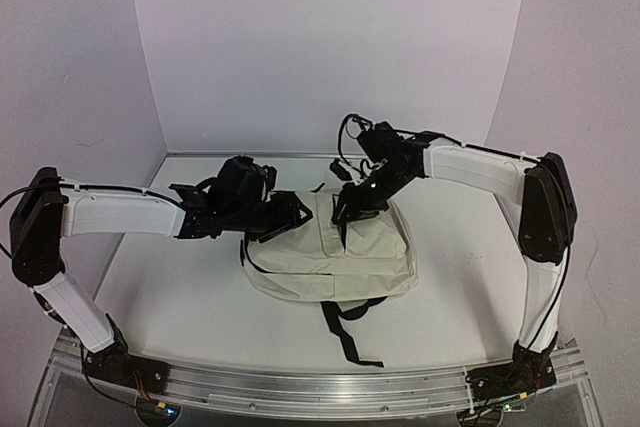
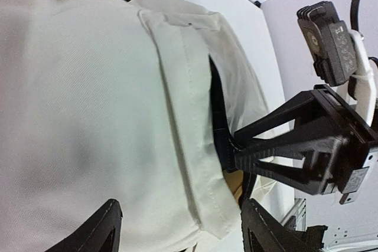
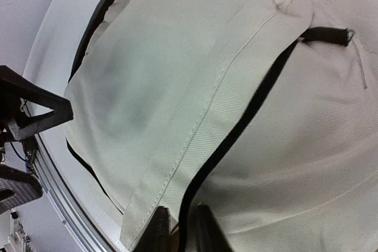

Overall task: Pack the student bag
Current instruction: Place the personal item in the student bag, then adjust the student bag at the center of the board.

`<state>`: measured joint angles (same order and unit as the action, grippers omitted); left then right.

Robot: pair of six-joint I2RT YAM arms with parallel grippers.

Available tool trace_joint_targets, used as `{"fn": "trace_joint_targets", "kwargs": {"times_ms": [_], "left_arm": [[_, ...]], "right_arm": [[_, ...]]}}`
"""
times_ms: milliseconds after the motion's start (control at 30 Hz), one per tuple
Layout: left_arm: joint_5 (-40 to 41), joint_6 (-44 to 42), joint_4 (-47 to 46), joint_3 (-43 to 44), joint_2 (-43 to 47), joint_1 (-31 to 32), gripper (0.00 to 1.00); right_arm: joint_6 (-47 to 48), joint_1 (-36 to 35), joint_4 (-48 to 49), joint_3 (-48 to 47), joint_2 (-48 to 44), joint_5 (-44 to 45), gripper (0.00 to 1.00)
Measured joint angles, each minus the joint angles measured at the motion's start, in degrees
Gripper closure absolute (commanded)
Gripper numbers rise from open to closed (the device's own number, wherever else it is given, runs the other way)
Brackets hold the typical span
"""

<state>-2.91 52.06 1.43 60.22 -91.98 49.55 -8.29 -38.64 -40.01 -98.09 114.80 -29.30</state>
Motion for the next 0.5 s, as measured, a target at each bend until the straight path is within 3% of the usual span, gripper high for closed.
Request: {"fn": "trace_joint_targets", "kwargs": {"times_ms": [133, 300, 500], "left_arm": [[0.79, 1.74, 1.89, -1.76, 0.00, 0.01, 0.23], [1.90, 4.57, 3.02, -5.06, 0.69, 0.01, 0.18], [3.23, 7.20, 3.24, -7.91, 2.59, -0.01, 0.18]], "right_arm": [[-0.09, -0.56, 0.05, 0.01, 1.50, -1.83, 0.40], [-0.20, 0.98, -0.39, -2.51, 1.42, -6.10, 0.40], [0.68, 7.97, -0.41, -4.57, -1.09, -8.26, 0.40]]}}
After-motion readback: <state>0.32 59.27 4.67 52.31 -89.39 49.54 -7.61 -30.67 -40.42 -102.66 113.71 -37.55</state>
